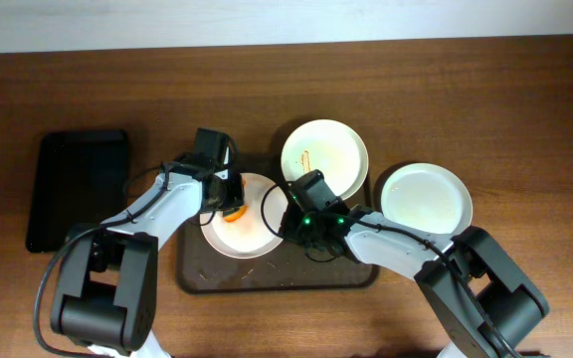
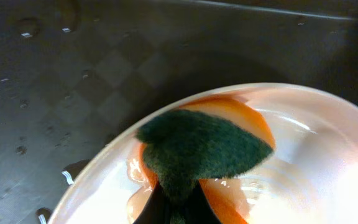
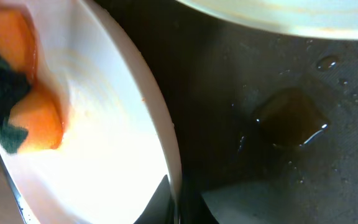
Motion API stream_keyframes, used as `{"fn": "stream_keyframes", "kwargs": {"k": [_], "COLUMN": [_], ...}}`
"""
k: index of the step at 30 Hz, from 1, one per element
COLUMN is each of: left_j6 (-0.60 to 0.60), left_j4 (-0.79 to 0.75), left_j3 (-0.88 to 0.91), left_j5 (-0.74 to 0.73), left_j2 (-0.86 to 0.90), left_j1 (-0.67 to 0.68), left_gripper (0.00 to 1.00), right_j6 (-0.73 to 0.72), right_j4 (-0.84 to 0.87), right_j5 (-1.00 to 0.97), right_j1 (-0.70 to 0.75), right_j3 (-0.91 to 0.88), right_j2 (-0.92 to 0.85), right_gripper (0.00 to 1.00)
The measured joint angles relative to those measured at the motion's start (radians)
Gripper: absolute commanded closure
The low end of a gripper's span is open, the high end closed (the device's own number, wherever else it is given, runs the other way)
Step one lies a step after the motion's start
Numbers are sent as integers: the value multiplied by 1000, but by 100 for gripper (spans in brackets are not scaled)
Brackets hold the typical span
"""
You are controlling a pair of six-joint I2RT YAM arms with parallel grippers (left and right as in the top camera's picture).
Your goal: Clean dirty plates on tray and stack at the side
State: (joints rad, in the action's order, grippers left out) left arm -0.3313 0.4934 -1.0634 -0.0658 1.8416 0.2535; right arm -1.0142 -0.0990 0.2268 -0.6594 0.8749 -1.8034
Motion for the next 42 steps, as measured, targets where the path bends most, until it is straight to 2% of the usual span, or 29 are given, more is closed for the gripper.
{"fn": "stream_keyframes", "kwargs": {"k": [2, 5, 7, 11, 13, 15, 16, 19, 21, 23, 27, 29, 31, 32, 35, 36, 39, 41, 42], "left_j6": [48, 231, 281, 257, 155, 85, 92, 285, 327, 342, 352, 351, 351, 352, 355, 355, 355, 355, 355], "left_j4": [99, 212, 202, 85, 106, 195, 226, 261, 204, 211, 394, 437, 438, 455, 488, 491, 490, 491, 491], "left_j3": [-17, -8, 3, 14, 6, -14, -17, 2, 9, -12, -371, -491, -534, -534, -534, -534, -534, -534, -534], "left_j5": [-22, -284, -376, -338, -262, -192, -197, -373, -423, -420, -377, -371, -371, -360, -289, -281, -268, -266, -266], "left_j2": [-2, 3, 15, 15, 8, 5, 4, 14, 21, 30, 59, 58, 58, 58, 58, 58, 58, 58, 58], "left_j1": [-8, -43, -41, -27, -12, -10, -10, -38, -38, -50, -187, -226, -249, -250, -249, -249, -249, -249, -249], "left_gripper": [100, 100, 100, 100, 100, 100, 100, 100, 100, 100, 100, 100, 100, 100, 100, 100, 100, 100, 100], "right_j6": [4, 16, 19, 4, 1, 2, 5, 19, 18, 16, 16, 16, 30, 59, 181, 215, 265, 277, 282], "right_j4": [-5, -6, -6, -4, -4, -5, -8, -12, -12, -11, -11, -12, -12, -38, -373, -521, -754, -821, -844], "right_j5": [5, 8, 8, 3, 3, 10, 15, 20, 19, 19, 19, 19, 28, 43, -6, -86, -392, -584, -734], "right_j1": [0, 0, 0, 0, 0, 0, -3, -3, -3, -2, -2, -2, -2, 1, 24, 26, 16, -35, -111], "right_j3": [0, 0, 0, 1, 2, 2, 2, 2, 2, 2, 3, 3, 3, 11, 92, 138, 193, 193, 193], "right_j2": [0, 0, 0, 0, 0, 0, 0, 0, 0, 0, 0, 0, 0, 0, 126, 201, 426, 469, 467], "right_gripper": [96, 96, 96, 96, 96, 96, 96, 96, 96, 96, 95, 96, 96, 96, 96, 96, 96, 96, 96]}}
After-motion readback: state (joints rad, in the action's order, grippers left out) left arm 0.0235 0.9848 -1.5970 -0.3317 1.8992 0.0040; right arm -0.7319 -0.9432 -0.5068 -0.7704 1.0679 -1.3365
